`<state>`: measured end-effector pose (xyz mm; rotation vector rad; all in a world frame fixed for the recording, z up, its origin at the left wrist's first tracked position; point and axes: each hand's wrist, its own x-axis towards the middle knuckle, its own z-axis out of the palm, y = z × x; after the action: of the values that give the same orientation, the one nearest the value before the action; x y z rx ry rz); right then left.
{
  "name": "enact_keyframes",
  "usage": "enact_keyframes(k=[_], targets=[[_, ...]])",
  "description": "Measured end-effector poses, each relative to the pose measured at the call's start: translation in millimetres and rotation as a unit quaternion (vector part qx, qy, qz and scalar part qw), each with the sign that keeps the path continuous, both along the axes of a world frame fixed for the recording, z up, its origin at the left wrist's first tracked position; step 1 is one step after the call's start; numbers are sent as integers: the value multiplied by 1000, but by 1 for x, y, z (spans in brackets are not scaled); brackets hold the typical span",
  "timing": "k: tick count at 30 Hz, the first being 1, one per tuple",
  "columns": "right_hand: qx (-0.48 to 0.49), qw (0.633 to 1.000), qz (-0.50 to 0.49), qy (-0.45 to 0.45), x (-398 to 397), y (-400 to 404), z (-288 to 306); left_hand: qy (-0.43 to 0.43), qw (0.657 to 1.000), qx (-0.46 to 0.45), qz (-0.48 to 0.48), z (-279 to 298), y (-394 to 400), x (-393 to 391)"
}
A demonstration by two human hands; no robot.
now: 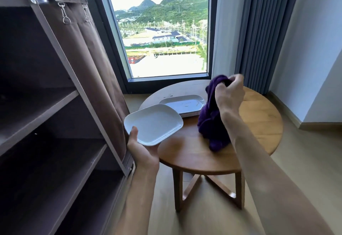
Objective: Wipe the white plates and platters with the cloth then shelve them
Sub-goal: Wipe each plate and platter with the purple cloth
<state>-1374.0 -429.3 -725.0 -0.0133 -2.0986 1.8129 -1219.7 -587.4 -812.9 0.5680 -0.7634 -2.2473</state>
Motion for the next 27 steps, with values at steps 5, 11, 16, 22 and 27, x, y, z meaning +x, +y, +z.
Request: enact_keyframes(k=[5,11,16,22,27], targets=[[59,985,157,45,24,-19,39,2,999,18,-47,-5,24,-13],[430,797,418,-76,42,-31,11,16,995,36,-95,-13,48,-14],[451,829,328,-38,51,-33,-23,10,997,36,-71,-8,44,-14],[390,899,190,55,47,-44,-38,-4,996,-34,-81,-4,50,-10],[291,916,263,86,55,-54,-37,-12,986,-150,-68,-4,44,-13]])
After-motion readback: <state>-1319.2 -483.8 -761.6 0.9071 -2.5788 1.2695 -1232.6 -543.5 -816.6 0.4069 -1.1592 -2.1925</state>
